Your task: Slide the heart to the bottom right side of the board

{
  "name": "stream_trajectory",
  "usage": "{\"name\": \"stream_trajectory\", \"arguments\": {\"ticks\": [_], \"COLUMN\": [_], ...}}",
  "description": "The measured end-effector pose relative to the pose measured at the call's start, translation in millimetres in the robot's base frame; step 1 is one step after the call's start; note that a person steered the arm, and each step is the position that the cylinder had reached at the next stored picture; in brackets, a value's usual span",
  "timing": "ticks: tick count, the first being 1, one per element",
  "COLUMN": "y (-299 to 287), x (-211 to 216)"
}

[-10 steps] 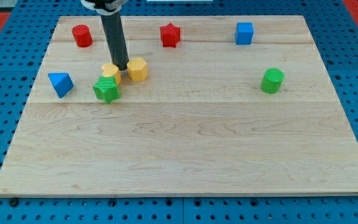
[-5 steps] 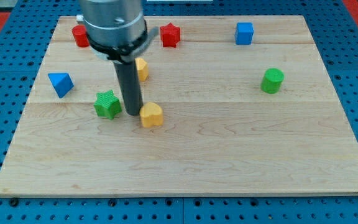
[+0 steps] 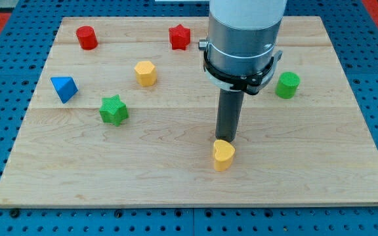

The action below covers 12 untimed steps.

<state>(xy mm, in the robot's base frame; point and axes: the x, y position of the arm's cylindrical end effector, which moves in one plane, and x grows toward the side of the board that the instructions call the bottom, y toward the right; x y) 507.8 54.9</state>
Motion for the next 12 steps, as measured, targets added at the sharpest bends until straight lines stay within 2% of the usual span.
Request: {"name": "stream_trajectory", "arguments": {"ticks": [4, 6, 8, 9, 10, 11, 12], "y": [7, -31, -21, -16, -26, -76, -40], "x": [0, 13, 14, 31, 30, 54, 87]}}
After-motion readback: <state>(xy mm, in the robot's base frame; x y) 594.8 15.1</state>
